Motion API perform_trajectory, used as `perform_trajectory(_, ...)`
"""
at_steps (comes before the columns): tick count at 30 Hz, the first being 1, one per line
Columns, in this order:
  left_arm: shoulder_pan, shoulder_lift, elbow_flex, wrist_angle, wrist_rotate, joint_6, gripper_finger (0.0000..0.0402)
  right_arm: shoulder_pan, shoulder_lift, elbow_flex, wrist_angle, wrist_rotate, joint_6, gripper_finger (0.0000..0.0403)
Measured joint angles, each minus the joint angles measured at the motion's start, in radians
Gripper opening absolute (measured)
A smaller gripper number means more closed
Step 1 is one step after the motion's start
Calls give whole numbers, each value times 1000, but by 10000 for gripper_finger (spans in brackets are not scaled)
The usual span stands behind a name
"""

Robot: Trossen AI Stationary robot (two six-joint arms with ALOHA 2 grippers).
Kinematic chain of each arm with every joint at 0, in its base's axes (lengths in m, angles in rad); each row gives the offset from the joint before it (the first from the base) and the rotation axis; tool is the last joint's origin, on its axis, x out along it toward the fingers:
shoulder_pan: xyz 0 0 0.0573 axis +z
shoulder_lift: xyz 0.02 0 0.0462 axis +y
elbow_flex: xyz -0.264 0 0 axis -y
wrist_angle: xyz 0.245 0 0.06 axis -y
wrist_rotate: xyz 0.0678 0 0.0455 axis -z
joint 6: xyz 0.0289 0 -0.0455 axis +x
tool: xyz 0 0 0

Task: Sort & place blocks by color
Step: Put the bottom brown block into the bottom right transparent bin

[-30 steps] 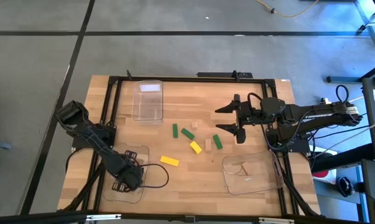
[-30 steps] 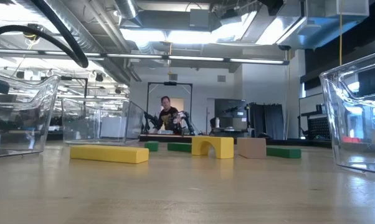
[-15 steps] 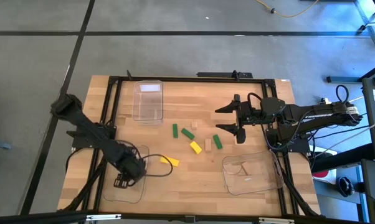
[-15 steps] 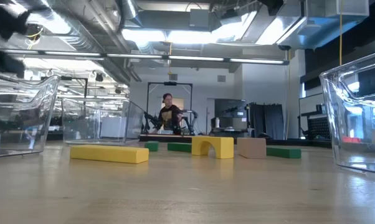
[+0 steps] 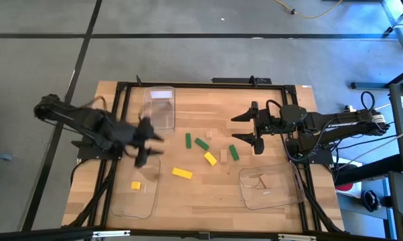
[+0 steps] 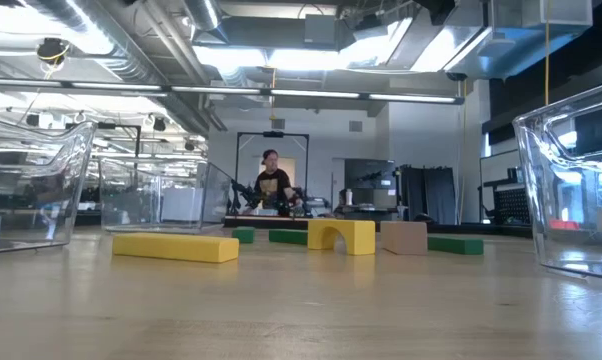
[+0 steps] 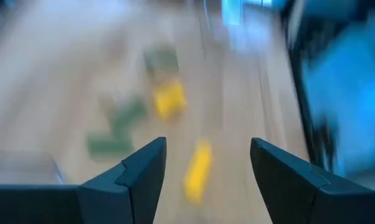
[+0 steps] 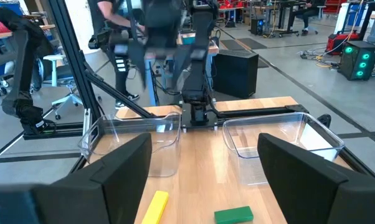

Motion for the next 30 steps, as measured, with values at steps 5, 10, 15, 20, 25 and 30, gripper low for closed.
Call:
perform_trajectory(5,124,-70,-28,298,-64,161,223,0,0,0,0,0,5,296)
perform_trajectory(10,185,-114,-151,519,-68,192,223,0,0,0,2,0,25,296)
perform_trajectory(15,191,-113,-348,885,-49,141,223,0,0,0,8,0,26,296)
perform_trajectory(20,191,-77,-445,1077,-7,62,223,1,0,0,9,0,28,296)
perform_trajectory(25,190,-63,-447,1094,-10,65,223,1,0,0,10,0,55,296)
perform_trajectory(30,191,-63,-447,1093,-18,129,223,0,0,0,10,0,115,296)
